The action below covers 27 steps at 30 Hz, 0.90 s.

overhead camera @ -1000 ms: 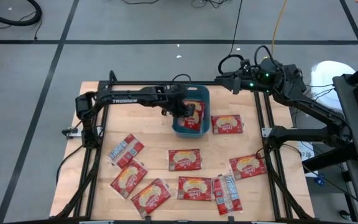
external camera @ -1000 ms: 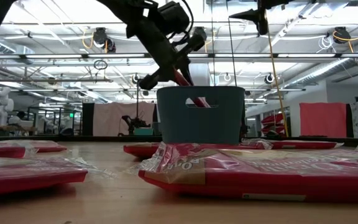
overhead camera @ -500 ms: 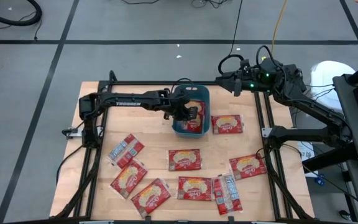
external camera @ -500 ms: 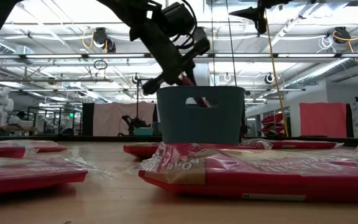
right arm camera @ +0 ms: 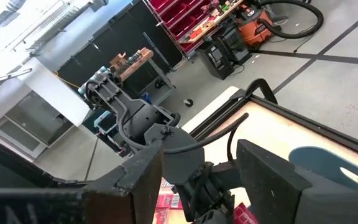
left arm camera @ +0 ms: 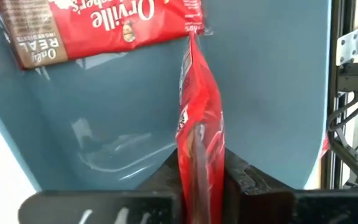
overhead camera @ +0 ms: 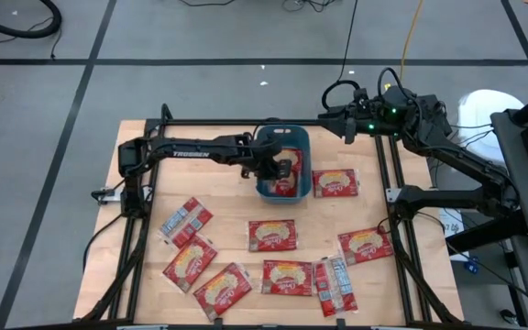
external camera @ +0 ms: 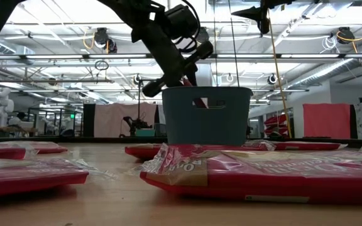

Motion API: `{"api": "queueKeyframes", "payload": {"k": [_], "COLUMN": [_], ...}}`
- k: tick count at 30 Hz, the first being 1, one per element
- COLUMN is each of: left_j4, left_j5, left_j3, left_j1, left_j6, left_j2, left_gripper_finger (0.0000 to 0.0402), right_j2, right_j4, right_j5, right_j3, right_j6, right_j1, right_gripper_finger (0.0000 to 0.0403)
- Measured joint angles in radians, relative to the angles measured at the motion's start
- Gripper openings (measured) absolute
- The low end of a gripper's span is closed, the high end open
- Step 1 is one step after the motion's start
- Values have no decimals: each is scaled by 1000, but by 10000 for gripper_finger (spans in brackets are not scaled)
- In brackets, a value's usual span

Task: Sort popcorn bags into baskets
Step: Put the red popcorn bag into the blue bin

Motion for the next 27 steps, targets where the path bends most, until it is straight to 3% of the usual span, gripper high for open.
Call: {"api": "queueKeyframes", "payload": {"k": [16, 27], "left_j4": [3, 2], "left_j5": [-12, 72], "left_j3": [-24, -24], "left_j1": [1, 4], "left_j6": [-45, -29], "left_j2": [0, -1], "left_gripper_finger": [165, 273], "right_j2": [0, 0], "right_j4": [-7, -16], "right_j5": [1, 2], "right_j3": [0, 0], "right_j6": [-10, -25], "right_j1": [0, 0], "right_gripper_finger": [198, 198]}}
